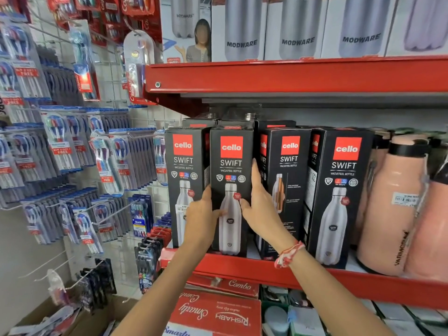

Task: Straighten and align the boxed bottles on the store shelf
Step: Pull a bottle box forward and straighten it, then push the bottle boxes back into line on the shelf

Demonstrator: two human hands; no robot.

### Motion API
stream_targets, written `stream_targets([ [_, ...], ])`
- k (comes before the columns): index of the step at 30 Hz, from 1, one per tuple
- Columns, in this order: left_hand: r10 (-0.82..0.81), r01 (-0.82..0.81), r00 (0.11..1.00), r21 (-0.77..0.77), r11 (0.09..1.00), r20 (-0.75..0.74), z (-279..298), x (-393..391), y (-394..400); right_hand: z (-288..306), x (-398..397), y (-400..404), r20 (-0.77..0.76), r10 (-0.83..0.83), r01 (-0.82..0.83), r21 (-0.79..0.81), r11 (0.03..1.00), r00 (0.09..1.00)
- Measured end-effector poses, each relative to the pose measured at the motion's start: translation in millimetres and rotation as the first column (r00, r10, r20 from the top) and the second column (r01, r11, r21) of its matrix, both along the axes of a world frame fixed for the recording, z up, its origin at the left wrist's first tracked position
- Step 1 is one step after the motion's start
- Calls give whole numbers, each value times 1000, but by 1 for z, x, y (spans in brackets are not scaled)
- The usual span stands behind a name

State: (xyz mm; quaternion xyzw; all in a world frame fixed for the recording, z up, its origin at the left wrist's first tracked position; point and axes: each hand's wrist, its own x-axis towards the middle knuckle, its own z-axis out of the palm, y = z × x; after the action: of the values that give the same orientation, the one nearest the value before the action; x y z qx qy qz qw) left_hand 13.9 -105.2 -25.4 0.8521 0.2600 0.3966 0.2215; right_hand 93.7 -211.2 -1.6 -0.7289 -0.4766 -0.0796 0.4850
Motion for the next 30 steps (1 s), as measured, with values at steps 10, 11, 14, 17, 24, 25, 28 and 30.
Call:
stream_targets([
  [10,108,-150,978,243,958,179,19,-17,-18,-9,7,-41,227,-632,581,255,773,741],
  [11,78,-128,974,234,964,211,21,-16,-22,-13,9,-41,226,-641,625,146,767,734],
  [14,-17,-32,974,212,977,226,20,-10,-32,-24,10,-42,209,-602,628,-84,774,770],
  [17,-78,47,977,155,987,198,13,-5,-37,-30,11,-47,127,-543,554,-74,829,830],
  [24,-155,144,967,67,987,201,20,0,-50,-23,5,-74,194,-449,450,44,892,872],
  [25,-165,153,967,73,985,195,22,0,-52,-20,5,-80,205,-425,421,64,905,882],
  [28,-234,231,959,39,972,159,25,-1,-59,-6,4,-101,228,-305,285,116,951,925],
  [30,-363,371,925,-62,927,113,26,-4,-62,5,5,-116,170,-148,131,107,986,974],
])
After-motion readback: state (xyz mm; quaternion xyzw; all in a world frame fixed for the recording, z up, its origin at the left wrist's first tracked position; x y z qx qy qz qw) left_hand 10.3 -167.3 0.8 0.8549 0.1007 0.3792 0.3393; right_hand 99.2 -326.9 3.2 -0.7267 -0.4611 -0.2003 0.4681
